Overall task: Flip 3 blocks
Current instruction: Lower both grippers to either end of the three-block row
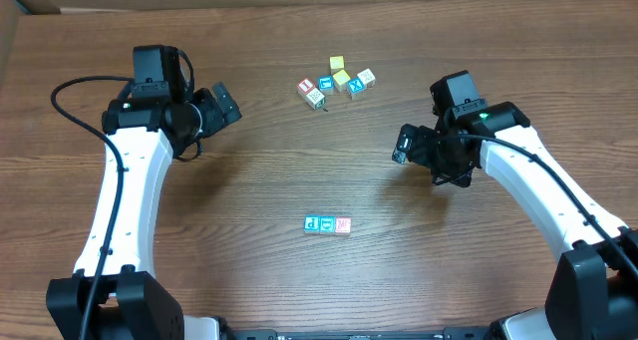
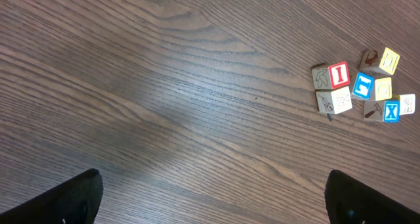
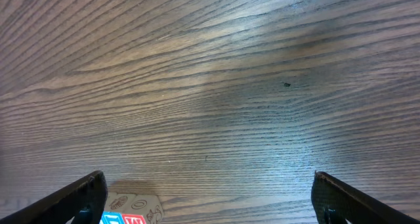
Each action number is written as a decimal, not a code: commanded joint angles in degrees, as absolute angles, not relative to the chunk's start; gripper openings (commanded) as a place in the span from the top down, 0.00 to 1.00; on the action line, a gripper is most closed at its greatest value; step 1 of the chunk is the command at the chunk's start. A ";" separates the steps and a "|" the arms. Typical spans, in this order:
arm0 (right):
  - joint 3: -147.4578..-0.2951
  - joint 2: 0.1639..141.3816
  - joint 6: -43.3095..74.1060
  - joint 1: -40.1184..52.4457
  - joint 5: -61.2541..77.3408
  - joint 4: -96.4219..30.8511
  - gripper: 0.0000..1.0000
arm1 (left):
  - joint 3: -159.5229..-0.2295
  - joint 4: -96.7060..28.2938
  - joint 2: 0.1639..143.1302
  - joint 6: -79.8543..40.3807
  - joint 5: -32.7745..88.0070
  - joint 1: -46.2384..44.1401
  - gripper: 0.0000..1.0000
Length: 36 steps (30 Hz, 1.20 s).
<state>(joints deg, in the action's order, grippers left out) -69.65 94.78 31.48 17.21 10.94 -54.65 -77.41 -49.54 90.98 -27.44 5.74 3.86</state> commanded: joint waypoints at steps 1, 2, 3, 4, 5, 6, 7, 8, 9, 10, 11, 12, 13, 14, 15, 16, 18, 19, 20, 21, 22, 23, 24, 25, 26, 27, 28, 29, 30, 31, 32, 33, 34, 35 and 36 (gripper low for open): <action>-70.43 94.52 31.03 16.80 10.52 -54.35 0.00 | -77.89 -49.47 90.65 -26.79 5.52 4.05 0.00; -70.43 94.52 31.03 16.80 10.52 -54.35 0.00 | -77.89 -49.45 90.65 -26.83 5.54 4.05 0.00; -70.43 94.50 31.03 16.80 10.52 -54.35 0.00 | -77.89 -49.17 90.65 -27.70 5.82 4.05 0.00; -70.43 94.52 31.03 16.80 10.52 -54.35 0.00 | -77.89 -48.25 90.65 -28.97 5.96 4.05 0.00; -70.43 94.50 31.07 16.80 10.52 -54.26 0.00 | -77.89 -47.33 90.65 -29.63 5.96 4.05 0.00; -70.43 94.50 31.05 16.80 10.52 -53.58 0.00 | -77.89 -46.57 90.65 -29.87 5.96 4.05 0.00; -70.43 94.52 31.05 16.80 10.52 -52.75 0.00 | -77.89 -46.04 90.65 -29.85 5.96 4.05 0.00; -70.43 94.52 31.05 16.80 10.52 -51.83 0.00 | -77.89 -45.84 90.65 -29.87 6.17 4.05 0.00; -70.43 94.52 31.09 16.80 10.57 -51.18 0.00 | -77.89 -46.24 90.65 -29.80 6.83 4.05 0.00; -70.43 94.50 31.05 16.80 10.57 -50.89 0.00 | -77.89 -46.72 90.63 -29.80 7.53 4.05 0.00; -70.43 94.50 31.05 16.80 10.57 -51.16 0.00 | -77.89 -47.55 90.65 -29.54 9.26 4.05 0.00; -70.43 94.50 31.05 16.80 10.61 -51.77 0.00 | -77.89 -48.71 90.65 -28.62 11.53 4.03 0.00; -70.43 94.50 31.03 16.80 10.72 -52.01 0.00 | -77.89 -50.13 90.65 -26.79 13.52 3.90 0.04; -70.43 94.50 31.03 16.80 10.72 -52.01 0.00 | -77.89 -51.90 90.65 -25.21 14.17 3.68 0.13; -70.43 94.52 31.03 16.80 10.72 -52.25 0.00 | -77.89 -53.60 90.65 -24.60 14.09 3.42 0.32; -70.43 94.52 31.03 16.80 10.72 -52.73 0.05 | -77.87 -55.99 90.65 -23.88 13.98 3.09 0.63; -70.41 94.52 31.05 16.80 10.70 -53.30 0.52 | -77.56 -60.07 90.65 -23.49 14.00 2.22 0.96; -70.39 94.52 31.09 16.80 10.72 -53.49 0.82 | -77.30 -61.71 90.65 -22.81 13.93 1.61 0.96; -70.28 94.52 31.62 16.86 10.74 -53.67 0.96 | -76.73 -63.57 90.65 -21.85 13.37 0.32 0.96; -70.04 94.52 32.21 16.95 10.83 -53.74 0.96 | -76.12 -64.47 90.65 -21.76 12.29 -0.78 0.96; -69.67 94.52 33.08 17.12 10.79 -53.87 0.96 | -75.18 -65.12 90.65 -21.82 10.74 -2.20 0.96; -69.23 94.52 33.50 17.37 10.83 -53.95 0.96 | -74.08 -65.43 90.65 -21.87 9.39 -3.64 0.96; -68.23 94.50 34.37 18.02 11.20 -54.11 0.96 | -72.29 -65.54 90.65 -22.09 8.27 -5.67 0.96; -67.92 94.52 34.70 18.24 11.25 -54.26 0.96 | -71.64 -65.52 90.65 -22.24 8.10 -6.33 0.96; -66.87 94.52 35.66 19.20 11.66 -54.63 0.96 | -69.32 -65.17 90.65 -23.16 7.90 -8.58 0.96; -66.04 94.52 36.07 20.03 12.10 -54.65 0.96 | -67.92 -64.66 90.65 -23.38 7.90 -9.89 0.96; -65.36 94.52 36.29 20.75 12.45 -54.57 0.96 | -66.50 -63.83 90.65 -23.38 7.79 -11.16 0.96; -64.34 94.52 37.10 21.85 12.75 -54.28 0.96 | -65.10 -62.92 90.65 -23.51 7.29 -12.36 0.96; -63.61 94.52 38.09 22.74 12.71 -54.13 0.96 | -63.99 -62.13 90.65 -23.97 6.68 -13.34 0.96; -62.81 94.52 39.22 23.88 12.73 -53.82 0.96 | -62.98 -61.21 90.65 -24.08 6.44 -14.09 0.96; -62.04 94.52 39.97 25.04 12.73 -53.28 0.96 | -61.93 -60.23 90.65 -24.10 6.46 -14.87 0.96; -61.41 94.52 40.77 25.98 12.69 -52.93 0.96 | -61.08 -59.51 90.65 -24.40 6.46 -15.55 0.96; -60.64 94.52 41.67 27.14 12.71 -52.31 0.96 | -60.38 -58.76 90.65 -24.51 6.48 -16.14 0.96; -59.94 94.52 42.72 28.18 12.71 -51.72 0.96 | -59.79 -58.13 90.65 -24.49 6.76 -16.67 0.96; -59.46 94.52 43.83 29.08 12.71 -51.40 0.96 | -59.46 -57.80 90.65 -24.51 6.90 -17.04 0.96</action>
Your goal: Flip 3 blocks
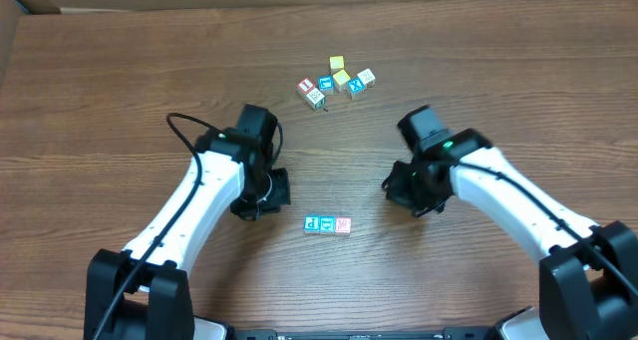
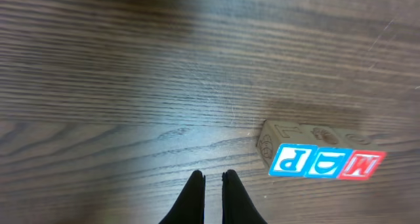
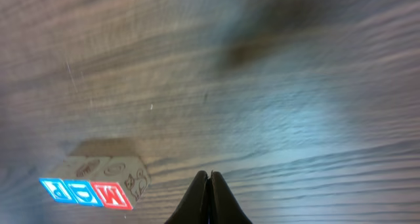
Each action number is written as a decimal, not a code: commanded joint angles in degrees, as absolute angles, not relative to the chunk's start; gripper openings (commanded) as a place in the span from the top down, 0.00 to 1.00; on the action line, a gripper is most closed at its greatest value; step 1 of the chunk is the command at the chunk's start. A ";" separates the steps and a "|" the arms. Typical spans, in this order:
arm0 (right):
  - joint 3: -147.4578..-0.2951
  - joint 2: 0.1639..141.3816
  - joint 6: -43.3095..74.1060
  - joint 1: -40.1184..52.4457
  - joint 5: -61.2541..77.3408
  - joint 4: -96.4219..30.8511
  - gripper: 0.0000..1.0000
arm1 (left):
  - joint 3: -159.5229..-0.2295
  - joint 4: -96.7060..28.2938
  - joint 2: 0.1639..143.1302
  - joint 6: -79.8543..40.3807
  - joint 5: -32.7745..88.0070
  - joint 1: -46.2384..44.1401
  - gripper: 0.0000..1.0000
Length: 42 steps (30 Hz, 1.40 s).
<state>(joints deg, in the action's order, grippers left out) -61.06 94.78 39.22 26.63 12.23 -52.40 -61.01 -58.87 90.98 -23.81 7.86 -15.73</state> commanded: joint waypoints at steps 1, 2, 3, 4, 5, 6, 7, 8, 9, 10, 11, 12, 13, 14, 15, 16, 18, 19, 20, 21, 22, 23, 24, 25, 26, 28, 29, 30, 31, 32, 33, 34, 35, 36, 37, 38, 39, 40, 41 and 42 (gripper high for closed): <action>-58.92 94.52 45.28 30.13 12.69 -50.94 0.96 | -59.07 -57.41 90.65 -24.64 6.92 -17.45 0.96; -58.50 94.52 46.52 31.03 12.69 -50.37 0.96 | -58.70 -56.99 90.65 -24.95 6.87 -17.76 0.96; -58.13 94.52 47.64 31.88 12.69 -49.74 0.96 | -58.24 -56.42 90.65 -25.36 6.96 -18.09 0.96; -57.74 94.52 48.60 32.73 12.69 -48.95 0.96 | -57.74 -56.10 90.65 -26.24 6.94 -18.39 0.96; -57.28 94.52 49.65 33.56 12.69 -47.92 0.96 | -57.17 -55.61 90.65 -26.96 6.96 -18.57 0.96; -56.64 94.52 50.89 34.59 12.69 -46.52 0.96 | -56.07 -55.09 90.65 -27.97 7.05 -18.96 0.96; -56.31 94.52 51.42 35.03 12.69 -45.89 0.96 | -55.51 -54.85 90.65 -28.36 7.01 -19.20 0.96; -55.81 94.52 52.12 35.68 12.69 -44.71 0.96 | -54.70 -54.30 90.65 -28.36 7.03 -19.38 0.96; -55.42 94.52 52.86 36.21 12.56 -43.94 0.96 | -54.00 -53.80 90.65 -28.36 7.03 -19.53 0.95; -55.05 94.52 53.67 36.82 12.40 -43.00 0.96 | -53.30 -53.17 90.65 -28.38 7.05 -19.55 0.96; -54.68 94.52 54.24 37.30 12.03 -42.02 0.96 | -52.53 -52.31 90.65 -28.53 7.05 -19.53 0.96; -54.43 94.52 54.76 37.71 11.62 -41.21 0.96 | -51.92 -51.51 90.65 -28.58 7.05 -19.53 0.96; -54.26 94.52 55.68 38.11 10.87 -40.53 0.96 | -51.51 -50.65 90.65 -28.64 7.05 -19.53 0.96; -54.11 94.52 56.58 38.37 9.82 -40.03 0.96 | -51.22 -50.06 90.65 -28.88 7.05 -19.53 0.96; -53.91 94.52 57.52 38.63 8.99 -39.53 0.96 | -51.03 -49.45 90.65 -29.02 7.40 -19.53 0.96; -53.69 94.52 58.37 38.89 8.47 -38.98 0.96 | -51.00 -49.10 90.65 -28.99 8.25 -19.55 0.96; -53.12 94.52 59.02 39.11 7.88 -38.00 0.96 | -51.00 -48.66 90.65 -28.97 10.15 -19.53 0.96; -52.84 94.52 59.02 39.18 7.90 -37.60 0.96 | -51.00 -48.60 90.65 -29.02 10.52 -19.53 0.96; -52.58 94.52 59.53 39.22 7.90 -37.39 0.96 | -51.00 -48.62 90.67 -29.23 10.57 -19.53 0.96; -52.16 94.52 60.53 39.22 7.75 -37.17 0.96 | -51.00 -48.60 90.78 -29.50 10.09 -19.53 0.96; -51.77 94.52 61.14 39.22 7.73 -36.71 0.96 | -51.00 -48.51 90.98 -29.76 9.93 -19.53 0.96; -51.33 94.52 61.56 39.22 7.75 -36.18 0.96 | -51.00 -48.03 91.26 -29.82 9.96 -19.53 0.96; -51.11 94.52 61.56 39.22 7.75 -35.92 0.96 | -51.00 -47.53 91.61 -29.82 10.11 -19.53 0.96; -50.98 94.52 61.56 39.22 7.75 -35.75 0.96 | -51.00 -47.05 91.94 -29.82 10.13 -19.53 0.96; -50.98 94.52 61.56 39.22 7.77 -35.75 0.96 | -51.00 -46.59 92.29 -29.82 10.20 -19.55 0.96; -50.96 94.52 61.54 39.29 7.99 -35.79 0.96 | -51.00 -46.22 92.92 -29.82 10.59 -19.55 0.96; -50.96 94.52 61.54 39.33 8.32 -35.81 0.96 | -51.00 -46.22 93.27 -29.82 10.61 -19.55 0.96; -50.96 94.52 61.54 39.40 8.64 -35.81 0.96 | -51.00 -46.26 93.67 -29.80 10.61 -19.55 0.96; -50.96 94.52 61.54 39.77 8.58 -35.81 0.96 | -51.00 -46.41 94.52 -29.80 10.61 -19.55 0.96; -50.96 94.52 61.54 39.99 8.56 -35.77 0.96 | -51.00 -46.44 95.33 -29.78 10.63 -19.55 0.96; -50.96 94.52 61.54 40.27 8.47 -35.62 0.96 | -51.00 -46.39 95.98 -29.69 10.76 -19.59 0.96; -50.96 94.52 61.56 40.56 8.16 -35.55 0.96 | -51.00 -46.22 96.55 -29.43 11.14 -19.59 0.96; -50.96 94.52 61.56 40.80 8.05 -35.44 0.96 | -51.00 -45.91 97.21 -28.86 11.99 -19.59 0.96; -50.96 94.52 61.58 40.97 7.99 -35.27 0.96 | -51.00 -45.56 97.51 -28.40 12.56 -19.59 0.96; -50.96 94.52 61.58 41.17 7.99 -35.16 0.96 | -51.03 -45.28 97.76 -28.27 13.08 -19.57 0.96; -50.96 94.52 61.58 41.25 8.01 -35.09 0.96 | -51.03 -45.08 97.78 -28.27 13.67 -19.57 0.96; -50.96 94.52 61.58 41.34 8.14 -34.94 0.96 | -51.03 -44.95 97.80 -28.25 14.35 -19.59 0.96; -50.96 94.52 61.58 41.41 8.19 -34.92 0.96 | -51.05 -44.95 97.80 -28.23 15.00 -19.59 0.96; -50.96 94.52 61.58 41.52 8.19 -34.79 0.96 | -51.05 -44.93 97.80 -28.10 15.11 -19.59 0.96; -50.96 94.52 61.56 41.54 8.19 -34.68 0.96 | -51.05 -44.88 97.80 -28.03 15.09 -19.59 0.96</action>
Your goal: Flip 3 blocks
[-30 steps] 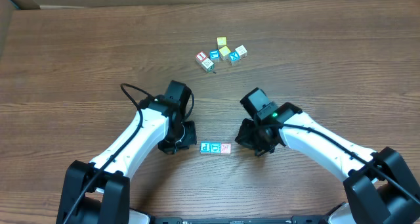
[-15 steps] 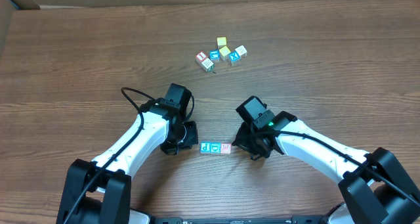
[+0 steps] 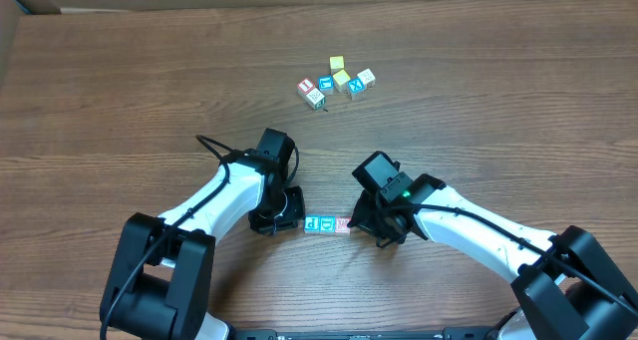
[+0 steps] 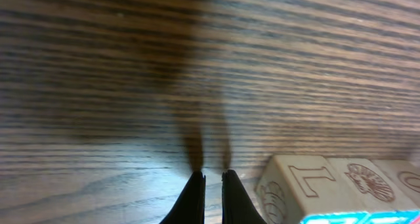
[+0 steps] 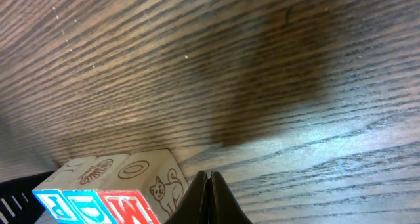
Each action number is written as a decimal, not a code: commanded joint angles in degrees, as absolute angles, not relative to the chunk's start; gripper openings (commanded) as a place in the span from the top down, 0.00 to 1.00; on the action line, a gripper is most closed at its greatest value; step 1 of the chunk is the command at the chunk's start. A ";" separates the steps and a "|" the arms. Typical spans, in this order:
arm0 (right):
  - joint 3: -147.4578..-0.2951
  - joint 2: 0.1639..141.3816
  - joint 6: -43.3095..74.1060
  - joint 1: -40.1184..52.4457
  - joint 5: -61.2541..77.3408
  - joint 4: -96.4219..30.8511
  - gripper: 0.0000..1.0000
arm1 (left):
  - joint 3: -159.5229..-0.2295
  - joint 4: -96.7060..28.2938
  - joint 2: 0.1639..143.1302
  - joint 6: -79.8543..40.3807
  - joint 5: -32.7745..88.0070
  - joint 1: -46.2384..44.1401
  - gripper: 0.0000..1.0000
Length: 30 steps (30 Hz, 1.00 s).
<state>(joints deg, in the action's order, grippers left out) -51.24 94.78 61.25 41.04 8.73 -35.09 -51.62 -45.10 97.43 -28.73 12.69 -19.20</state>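
Note:
Three lettered blocks (image 3: 328, 224) lie in a tight row on the wooden table: a blue P, a blue one and a red M (image 5: 130, 208). My left gripper (image 3: 296, 220) is shut with nothing in it. Its tips (image 4: 211, 178) are low on the table just left of the row's left end block (image 4: 308, 184). My right gripper (image 3: 357, 223) is also shut and holds nothing. Its tips (image 5: 209, 178) sit right beside the cat-marked end face (image 5: 164, 188) of the red M block. Whether either touches the blocks cannot be told.
Several loose lettered blocks (image 3: 336, 81) sit in a cluster at the back middle of the table. Both arms angle inward over the table's front half. A cardboard wall borders the far left corner.
Both shut grippers have closed in on the row of three blocks, the left from the upper left, the right from the upper right. They now stand at its two ends. The row has not moved.
At first both grippers were open and well away from the three-block row, the left near the back cluster. Then both were shut and nearer the row, on either side. Now they flank its ends, low on the table.

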 commanded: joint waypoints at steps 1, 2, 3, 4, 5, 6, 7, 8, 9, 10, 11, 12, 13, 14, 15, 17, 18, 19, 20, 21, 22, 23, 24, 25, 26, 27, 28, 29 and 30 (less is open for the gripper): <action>-50.96 94.52 61.56 41.58 8.21 -34.48 0.96 | -51.05 -44.69 97.80 -27.22 15.05 -19.57 0.96; -50.96 94.52 61.56 41.58 8.21 -34.26 0.96 | -51.05 -44.60 97.80 -26.76 15.05 -19.59 0.96; -50.96 94.52 61.56 41.58 8.23 -34.04 0.96 | -51.05 -44.64 97.80 -26.74 15.03 -19.57 0.96; -50.96 94.52 61.56 41.58 8.27 -33.69 0.96 | -51.05 -44.66 97.80 -26.76 15.05 -19.59 0.96; -50.96 94.52 61.54 41.58 8.58 -33.23 0.96 | -51.05 -44.64 97.80 -26.74 15.05 -19.59 0.96; -50.96 94.52 61.54 41.56 8.67 -32.97 0.96 | -51.05 -44.53 97.80 -26.74 15.05 -19.59 0.96; -50.96 94.52 61.54 41.56 8.64 -32.77 0.96 | -51.05 -44.38 97.80 -26.74 15.05 -19.59 0.96; -50.96 94.52 61.54 41.56 8.64 -32.75 0.96 | -51.07 -44.18 97.80 -26.28 15.07 -19.59 0.96; -50.96 94.52 61.52 41.56 8.62 -32.84 0.96 | -51.16 -44.12 97.80 -25.61 15.07 -19.59 0.96; -50.96 94.52 61.49 41.56 8.60 -33.12 0.96 | -51.29 -44.16 97.80 -24.75 15.03 -19.57 0.96; -50.94 94.52 61.49 41.56 8.60 -33.41 0.96 | -51.44 -44.27 97.80 -24.08 15.03 -19.59 0.96; -50.94 94.52 61.52 41.56 8.62 -33.71 0.96 | -51.68 -44.60 97.80 -23.46 14.87 -19.59 0.96; -50.94 94.59 61.54 41.56 8.62 -34.06 0.96 | -51.88 -44.88 97.80 -23.00 14.85 -19.59 0.96; -50.94 94.63 61.54 41.58 8.67 -34.24 0.96 | -52.03 -45.15 97.80 -22.68 14.85 -19.59 0.96; -50.94 94.76 61.54 41.58 8.86 -34.33 0.96 | -52.12 -45.41 97.80 -22.68 14.85 -19.59 0.96; -50.94 95.20 61.56 41.58 9.56 -33.91 0.96 | -52.14 -45.67 97.80 -22.68 14.87 -19.59 0.96; -50.94 95.42 61.54 41.58 10.04 -33.63 0.96 | -52.16 -45.76 97.80 -22.68 14.85 -19.59 0.96; -50.94 95.88 61.56 41.58 10.55 -33.36 0.96 | -52.14 -45.80 97.80 -22.68 14.85 -19.64 0.96; -50.94 96.36 61.54 41.58 11.09 -32.99 0.96 | -52.14 -45.80 97.80 -22.68 14.85 -19.70 0.96; -50.94 97.14 61.56 41.58 11.51 -32.71 0.96 | -52.14 -45.78 97.80 -22.70 14.85 -19.79 0.96; -50.94 97.54 61.56 41.58 11.86 -32.60 0.96 | -52.16 -45.76 97.80 -22.70 14.79 -19.90 0.96; -50.94 98.04 61.56 41.58 12.14 -32.56 0.96 | -52.14 -45.78 97.80 -22.70 14.66 -19.99 0.96; -50.94 98.13 61.56 41.58 12.34 -32.47 0.96 | -52.14 -45.80 97.80 -22.70 14.68 -20.05 0.96; -50.94 98.13 61.54 41.58 12.34 -32.36 0.96 | -52.14 -45.80 97.80 -22.70 14.66 -20.23 0.96; -50.96 98.10 61.54 41.58 12.49 -32.10 0.96 | -52.14 -45.78 97.80 -22.68 14.63 -20.36 0.96; -50.96 98.06 61.52 41.58 12.99 -31.64 0.96 | -52.16 -45.67 97.80 -22.68 14.63 -20.58 0.96; -50.96 98.06 61.54 41.56 13.06 -31.48 0.96 | -52.14 -45.56 97.80 -22.65 14.59 -20.73 0.96; -50.96 98.06 61.54 41.58 13.06 -31.48 0.96 | -52.14 -45.43 97.80 -22.65 14.55 -20.91 0.96; -50.96 98.06 61.54 41.58 13.43 -31.48 0.96 | -52.16 -45.21 97.80 -22.65 14.41 -21.21 0.96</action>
